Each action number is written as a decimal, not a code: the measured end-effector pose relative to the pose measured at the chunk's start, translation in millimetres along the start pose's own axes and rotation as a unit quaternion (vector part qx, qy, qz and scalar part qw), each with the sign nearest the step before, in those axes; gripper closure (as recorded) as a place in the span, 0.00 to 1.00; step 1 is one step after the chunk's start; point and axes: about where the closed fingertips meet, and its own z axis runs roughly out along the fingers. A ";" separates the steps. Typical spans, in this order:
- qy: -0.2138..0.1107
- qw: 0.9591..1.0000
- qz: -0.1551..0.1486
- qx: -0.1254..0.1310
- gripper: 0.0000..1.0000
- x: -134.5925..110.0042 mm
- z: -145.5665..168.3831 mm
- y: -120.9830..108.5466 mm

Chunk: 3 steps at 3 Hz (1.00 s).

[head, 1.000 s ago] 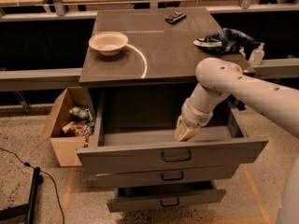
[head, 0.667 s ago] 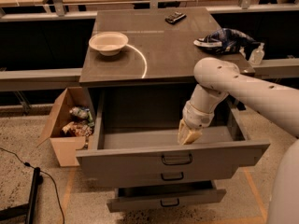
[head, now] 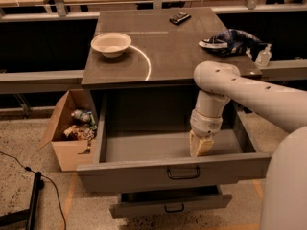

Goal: Open top drawer

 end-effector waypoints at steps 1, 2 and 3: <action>0.019 0.999 0.018 -0.035 1.00 7.0 2.3 19.1; 0.021 0.998 0.036 -0.055 1.00 10.1 -0.8 33.5; 0.008 0.996 0.051 -0.075 1.00 12.2 -4.0 49.0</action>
Offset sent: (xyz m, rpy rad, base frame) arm -0.0484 -0.0312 0.0260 -0.1291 0.1838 -0.0434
